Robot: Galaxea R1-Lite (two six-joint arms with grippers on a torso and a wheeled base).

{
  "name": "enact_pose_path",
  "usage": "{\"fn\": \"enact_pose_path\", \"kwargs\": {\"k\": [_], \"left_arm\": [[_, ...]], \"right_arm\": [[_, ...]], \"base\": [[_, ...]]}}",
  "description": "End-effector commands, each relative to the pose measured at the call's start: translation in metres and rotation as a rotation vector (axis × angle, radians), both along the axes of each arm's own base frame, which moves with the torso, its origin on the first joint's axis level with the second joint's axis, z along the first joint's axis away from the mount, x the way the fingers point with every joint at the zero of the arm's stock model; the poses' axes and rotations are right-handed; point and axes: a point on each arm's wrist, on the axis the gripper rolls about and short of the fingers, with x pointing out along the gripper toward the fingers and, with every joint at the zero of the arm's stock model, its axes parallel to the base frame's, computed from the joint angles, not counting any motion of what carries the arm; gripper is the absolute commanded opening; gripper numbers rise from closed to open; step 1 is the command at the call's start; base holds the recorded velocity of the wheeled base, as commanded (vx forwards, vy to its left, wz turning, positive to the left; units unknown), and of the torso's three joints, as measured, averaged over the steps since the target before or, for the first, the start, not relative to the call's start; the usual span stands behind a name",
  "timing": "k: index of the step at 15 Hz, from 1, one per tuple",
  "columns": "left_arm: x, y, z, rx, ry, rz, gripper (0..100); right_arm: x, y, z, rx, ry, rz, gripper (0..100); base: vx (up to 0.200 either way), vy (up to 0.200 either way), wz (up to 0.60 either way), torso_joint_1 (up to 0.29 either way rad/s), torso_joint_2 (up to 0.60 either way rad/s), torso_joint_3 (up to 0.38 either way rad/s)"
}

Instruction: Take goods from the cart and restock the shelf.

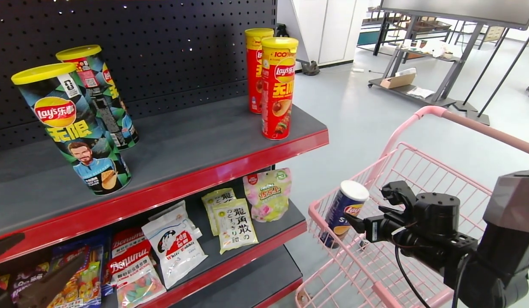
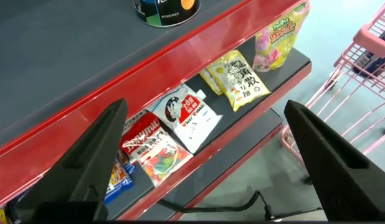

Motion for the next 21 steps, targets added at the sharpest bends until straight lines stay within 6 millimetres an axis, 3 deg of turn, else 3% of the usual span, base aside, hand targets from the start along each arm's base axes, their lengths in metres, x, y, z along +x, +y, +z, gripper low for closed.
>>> {"fn": "enact_pose_path", "kwargs": {"k": [1, 9, 20, 21], "left_arm": [[0.003, 0.000, 0.001, 0.001, 0.010, -0.001, 100], [0.004, 0.000, 0.003, 0.002, 0.002, 0.000, 100], [0.004, 0.000, 0.005, 0.005, -0.003, 0.001, 100], [0.004, 0.000, 0.005, 0.005, -0.001, 0.001, 100]], "right_arm": [[0.009, 0.000, -0.005, 0.001, -0.002, -0.005, 100], [0.031, 0.012, -0.011, 0.015, -0.036, 0.014, 100], [0.044, 0.028, -0.022, 0.041, -0.039, 0.040, 100], [0.044, 0.029, -0.024, 0.039, -0.035, 0.041, 0]], "base": [[0.000, 0.000, 0.00, 0.000, 0.00, 0.000], [0.000, 0.000, 0.00, 0.000, 0.00, 0.000], [0.000, 0.000, 0.00, 0.000, 0.00, 0.000], [0.000, 0.000, 0.00, 0.000, 0.00, 0.000]]}}
